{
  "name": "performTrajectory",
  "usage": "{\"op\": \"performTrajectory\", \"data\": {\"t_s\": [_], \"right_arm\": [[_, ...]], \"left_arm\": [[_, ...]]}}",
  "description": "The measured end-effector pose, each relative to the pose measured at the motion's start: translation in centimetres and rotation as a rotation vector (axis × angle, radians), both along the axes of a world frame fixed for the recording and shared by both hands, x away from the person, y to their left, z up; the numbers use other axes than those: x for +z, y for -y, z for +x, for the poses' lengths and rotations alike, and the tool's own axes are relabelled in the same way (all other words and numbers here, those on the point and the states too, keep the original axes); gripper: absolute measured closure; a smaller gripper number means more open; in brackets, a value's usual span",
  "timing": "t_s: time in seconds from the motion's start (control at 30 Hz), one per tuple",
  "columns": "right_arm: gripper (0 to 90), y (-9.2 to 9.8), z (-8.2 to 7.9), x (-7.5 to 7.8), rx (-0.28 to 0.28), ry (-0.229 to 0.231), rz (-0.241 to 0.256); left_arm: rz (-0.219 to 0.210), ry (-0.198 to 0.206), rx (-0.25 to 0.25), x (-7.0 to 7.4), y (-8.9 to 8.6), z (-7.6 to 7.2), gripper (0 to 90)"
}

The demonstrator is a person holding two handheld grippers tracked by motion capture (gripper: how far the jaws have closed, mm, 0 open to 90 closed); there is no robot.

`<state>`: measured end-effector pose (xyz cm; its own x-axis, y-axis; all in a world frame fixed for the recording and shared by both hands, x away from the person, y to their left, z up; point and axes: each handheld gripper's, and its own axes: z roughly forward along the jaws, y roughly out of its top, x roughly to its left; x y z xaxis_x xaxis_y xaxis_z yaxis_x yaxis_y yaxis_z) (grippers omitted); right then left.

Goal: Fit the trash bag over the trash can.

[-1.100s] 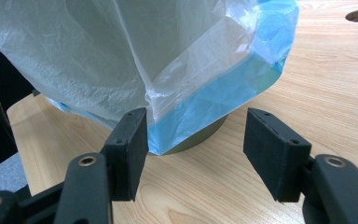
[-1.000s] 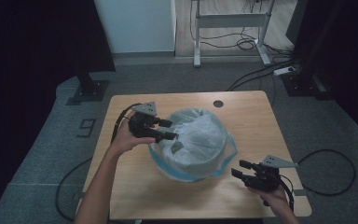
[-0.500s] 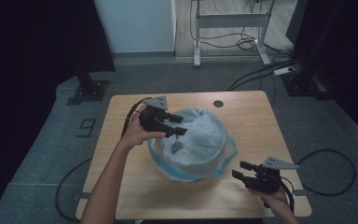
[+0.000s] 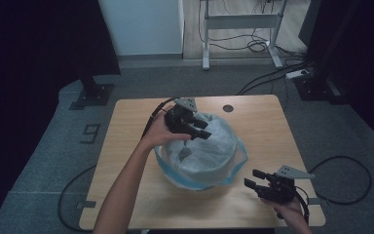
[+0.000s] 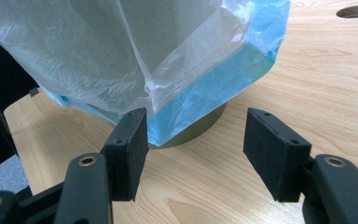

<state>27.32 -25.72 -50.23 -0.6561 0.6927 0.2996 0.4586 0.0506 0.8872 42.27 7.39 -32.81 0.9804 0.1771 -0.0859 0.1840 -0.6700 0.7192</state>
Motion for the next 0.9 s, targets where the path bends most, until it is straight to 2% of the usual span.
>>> {"op": "performTrajectory", "data": {"t_s": [0.13, 0.37, 0.63, 0.77, 0.9], "right_arm": [[39.3, 0.2, 0.0, 0.0, -0.006, -0.001, 0.003], [39.3, 0.4, -0.1, 0.0, -0.010, -0.004, 0.004], [39.3, 0.3, -0.1, 0.0, -0.006, -0.003, 0.002], [39.3, 0.4, -0.1, 0.0, -0.006, -0.003, 0.001], [39.3, 0.5, -0.1, 0.0, -0.009, -0.001, 0.002]], "left_arm": [[0.057, -0.012, 0.006, -0.8, 1.1, 0.6, 55.8], [0.182, -0.024, -0.013, -2.5, 2.9, 0.9, 56.2], [0.260, -0.021, -0.021, -3.3, 4.0, 0.8, 54.4], [0.271, -0.021, -0.019, -3.5, 4.2, 0.7, 52.9], [0.254, -0.011, -0.010, -3.2, 4.0, 0.7, 50.8]]}}
